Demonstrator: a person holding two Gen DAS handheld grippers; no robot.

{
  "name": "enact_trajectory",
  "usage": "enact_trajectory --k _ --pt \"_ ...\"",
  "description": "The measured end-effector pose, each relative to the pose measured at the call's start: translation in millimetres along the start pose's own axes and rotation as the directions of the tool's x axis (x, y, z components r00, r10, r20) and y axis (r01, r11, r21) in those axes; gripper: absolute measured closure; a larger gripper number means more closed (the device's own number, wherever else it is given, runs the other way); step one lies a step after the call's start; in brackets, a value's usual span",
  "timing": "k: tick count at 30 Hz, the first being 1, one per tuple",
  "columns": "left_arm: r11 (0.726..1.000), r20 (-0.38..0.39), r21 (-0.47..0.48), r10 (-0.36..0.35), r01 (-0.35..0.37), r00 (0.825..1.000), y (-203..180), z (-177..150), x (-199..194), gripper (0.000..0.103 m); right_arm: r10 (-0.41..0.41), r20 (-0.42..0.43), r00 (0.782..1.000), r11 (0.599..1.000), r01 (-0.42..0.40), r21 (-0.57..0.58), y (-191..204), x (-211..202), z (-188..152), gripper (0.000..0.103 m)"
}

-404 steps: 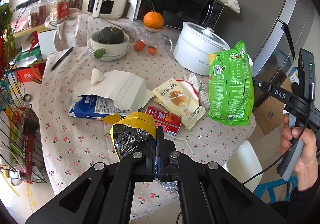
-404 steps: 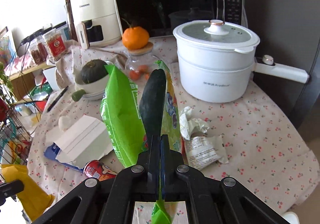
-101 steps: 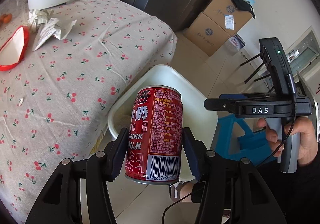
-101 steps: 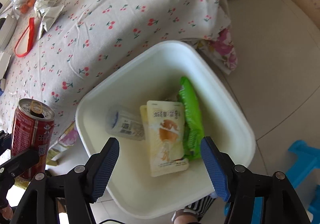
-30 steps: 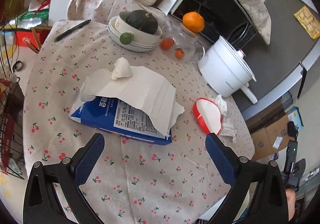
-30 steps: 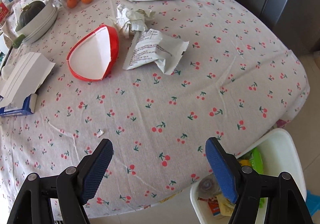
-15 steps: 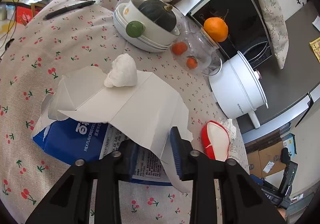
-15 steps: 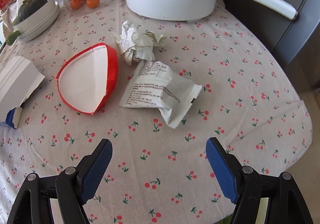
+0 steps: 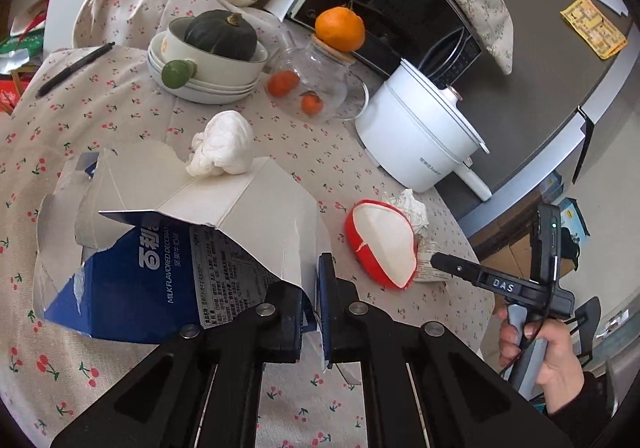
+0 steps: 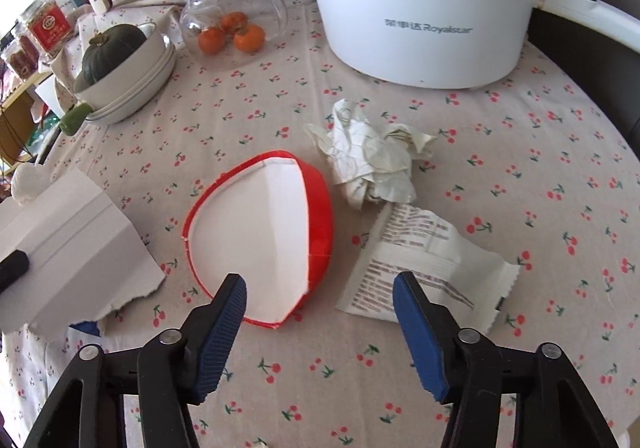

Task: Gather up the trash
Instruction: 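Grasp the red-rimmed white lid with the right gripper while the left grasps the torn carton piece, then carry the lid and carton piece over the white bin with both grippers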

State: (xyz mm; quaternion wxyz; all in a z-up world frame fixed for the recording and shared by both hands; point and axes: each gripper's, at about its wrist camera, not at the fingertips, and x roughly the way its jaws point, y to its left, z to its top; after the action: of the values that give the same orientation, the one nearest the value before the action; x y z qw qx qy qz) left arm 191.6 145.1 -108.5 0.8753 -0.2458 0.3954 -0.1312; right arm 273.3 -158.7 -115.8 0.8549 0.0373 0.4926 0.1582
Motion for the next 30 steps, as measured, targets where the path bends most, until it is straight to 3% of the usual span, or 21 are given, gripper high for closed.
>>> enact_trajectory --k 11,15,17,24,25,27,30 --pt "0.988 -0.025 0.080 -0.134 0.135 0.991 -18 -10 -24 0.101 0.016 -0.035 0.999 0.998 -0.014 0.068 -7 39 5 0.058" --pt "0.974 -0.059 0.140 -0.171 0.178 0.984 -32 -14 -24 0.101 0.030 -0.035 0.999 0.995 -0.027 0.096 -9 49 6 0.068" --pt "0.969 -0.077 0.184 -0.151 0.163 0.986 -39 -17 -23 0.101 0.036 -0.041 0.999 0.994 -0.032 0.101 -10 51 4 0.085" --pt "0.954 -0.094 0.230 -0.173 0.190 0.981 -58 -20 -26 0.102 0.021 0.030 0.999 0.997 -0.023 0.078 -8 25 5 0.089" --pt "0.958 -0.099 0.227 -0.158 0.177 0.982 -59 -19 -25 0.102 0.021 0.037 0.999 0.996 -0.024 0.081 -9 20 6 0.089" --pt "0.971 -0.125 0.225 -0.056 0.083 0.991 -61 -13 -15 0.101 0.002 0.051 0.999 0.996 -0.006 0.087 -10 7 6 0.089" --pt "0.970 -0.152 0.235 -0.023 0.059 0.988 -70 -2 -10 0.101 -0.012 0.073 0.997 0.996 0.005 0.089 -12 -13 4 0.089"
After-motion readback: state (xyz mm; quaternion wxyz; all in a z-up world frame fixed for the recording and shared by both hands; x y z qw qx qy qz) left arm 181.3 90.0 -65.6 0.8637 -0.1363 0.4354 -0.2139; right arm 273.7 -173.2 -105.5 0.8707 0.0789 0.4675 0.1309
